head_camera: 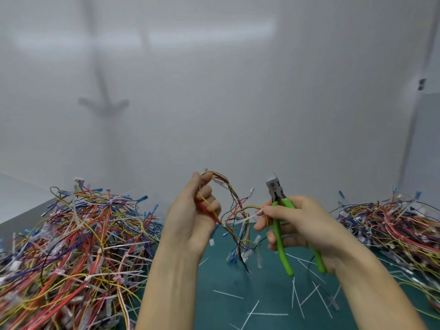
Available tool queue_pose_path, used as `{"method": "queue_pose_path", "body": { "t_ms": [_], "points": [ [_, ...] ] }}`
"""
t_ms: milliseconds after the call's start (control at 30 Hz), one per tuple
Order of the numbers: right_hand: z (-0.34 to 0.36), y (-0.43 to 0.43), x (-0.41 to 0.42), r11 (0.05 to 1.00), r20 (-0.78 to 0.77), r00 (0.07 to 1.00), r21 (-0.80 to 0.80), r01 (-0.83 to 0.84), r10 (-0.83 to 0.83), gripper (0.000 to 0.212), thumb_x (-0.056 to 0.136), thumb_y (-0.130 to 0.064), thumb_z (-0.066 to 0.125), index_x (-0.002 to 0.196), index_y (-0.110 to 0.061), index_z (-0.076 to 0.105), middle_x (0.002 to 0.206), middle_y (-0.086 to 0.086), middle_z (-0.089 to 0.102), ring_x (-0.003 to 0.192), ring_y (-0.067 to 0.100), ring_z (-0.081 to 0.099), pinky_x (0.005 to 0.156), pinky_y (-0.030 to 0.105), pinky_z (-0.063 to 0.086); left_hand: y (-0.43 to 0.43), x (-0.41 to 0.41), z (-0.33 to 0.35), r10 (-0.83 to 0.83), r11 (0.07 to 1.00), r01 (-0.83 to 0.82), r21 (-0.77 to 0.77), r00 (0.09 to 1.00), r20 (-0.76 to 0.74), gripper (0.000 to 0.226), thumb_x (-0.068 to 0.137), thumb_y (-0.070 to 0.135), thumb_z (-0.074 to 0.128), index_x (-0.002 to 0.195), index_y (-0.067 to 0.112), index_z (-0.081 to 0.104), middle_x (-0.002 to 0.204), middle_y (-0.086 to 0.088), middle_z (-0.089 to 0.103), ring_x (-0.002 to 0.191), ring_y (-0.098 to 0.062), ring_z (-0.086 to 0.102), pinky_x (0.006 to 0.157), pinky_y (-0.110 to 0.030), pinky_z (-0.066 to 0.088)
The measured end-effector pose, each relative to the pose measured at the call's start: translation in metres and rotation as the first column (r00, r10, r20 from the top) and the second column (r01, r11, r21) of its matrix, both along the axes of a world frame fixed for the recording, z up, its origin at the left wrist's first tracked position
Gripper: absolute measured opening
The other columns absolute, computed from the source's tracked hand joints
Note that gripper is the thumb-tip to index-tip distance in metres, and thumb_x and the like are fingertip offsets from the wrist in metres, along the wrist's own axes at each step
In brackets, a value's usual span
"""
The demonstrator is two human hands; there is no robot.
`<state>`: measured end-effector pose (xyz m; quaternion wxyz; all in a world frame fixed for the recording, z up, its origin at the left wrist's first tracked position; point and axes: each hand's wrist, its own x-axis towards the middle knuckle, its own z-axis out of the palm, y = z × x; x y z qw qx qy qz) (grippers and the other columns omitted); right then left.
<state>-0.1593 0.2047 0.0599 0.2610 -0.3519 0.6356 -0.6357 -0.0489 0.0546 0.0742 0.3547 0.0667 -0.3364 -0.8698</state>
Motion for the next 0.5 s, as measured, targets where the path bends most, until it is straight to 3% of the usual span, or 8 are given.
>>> {"method": "queue_pose_path", "body": {
  "t_ms": [100,233,300,400,500],
  "points": [
    [0.005,0.002,0.004,0.995,0.045,0.999,-0.1,-0.013,0.017,0.013,0.095,-0.01,0.06,0.099,0.002,0.065,0.082,0.013,0.072,0.054,0.023,0.059,0.057,0.037,0.056,-0.002,0.003,-0.002,0.032,0.997,-0.039,-0.062,0.993,-0.11,0.02,0.101,0.015,0.045,0.097,0.01,0.064,0.058,0.007,0.04,0.05,-0.002,0.037,0.05,-0.013,0.038],
    [0.012,0.003,0.011,0.976,0.094,0.993,-0.212,-0.049,0.07,0.02,0.093,-0.013,0.061,0.102,0.004,0.066,0.077,0.009,0.064,0.055,0.022,0.058,0.055,0.037,0.056,0.0,0.006,-0.004,0.023,0.965,-0.063,-0.254,0.987,-0.158,0.033,0.09,-0.01,0.044,0.079,0.013,0.064,0.075,-0.001,0.064,0.074,-0.011,0.065,0.072,-0.026,0.056],
    [0.014,0.002,0.016,0.969,0.081,0.993,-0.238,-0.064,0.086,0.02,0.091,-0.016,0.061,0.1,0.002,0.067,0.074,0.007,0.061,0.055,0.022,0.057,0.056,0.037,0.056,0.005,0.007,-0.003,0.068,0.938,-0.097,-0.332,0.993,-0.098,0.032,0.076,-0.016,0.042,0.076,0.008,0.063,0.077,-0.005,0.066,0.069,-0.012,0.064,0.064,-0.023,0.053],
    [0.015,-0.001,0.022,0.961,0.082,0.991,-0.266,-0.08,0.106,0.025,0.083,-0.022,0.064,0.096,-0.001,0.065,0.069,0.004,0.055,0.053,0.021,0.056,0.054,0.035,0.056,0.012,0.011,-0.001,0.052,0.875,-0.058,-0.48,0.998,-0.024,0.022,0.057,-0.005,0.041,0.069,0.012,0.048,0.066,-0.003,0.057,0.048,-0.011,0.043,0.044,-0.017,0.036],
    [0.015,-0.004,0.025,0.953,0.138,0.982,-0.289,-0.088,0.132,0.025,0.081,-0.023,0.064,0.094,-0.002,0.064,0.064,0.002,0.051,0.05,0.02,0.054,0.051,0.034,0.054,0.017,0.012,0.002,0.117,0.777,-0.04,-0.628,0.99,0.081,0.017,0.059,0.004,0.044,0.073,0.011,0.05,0.059,-0.005,0.051,0.04,-0.009,0.026,0.037,-0.016,0.024]
  ]
}}
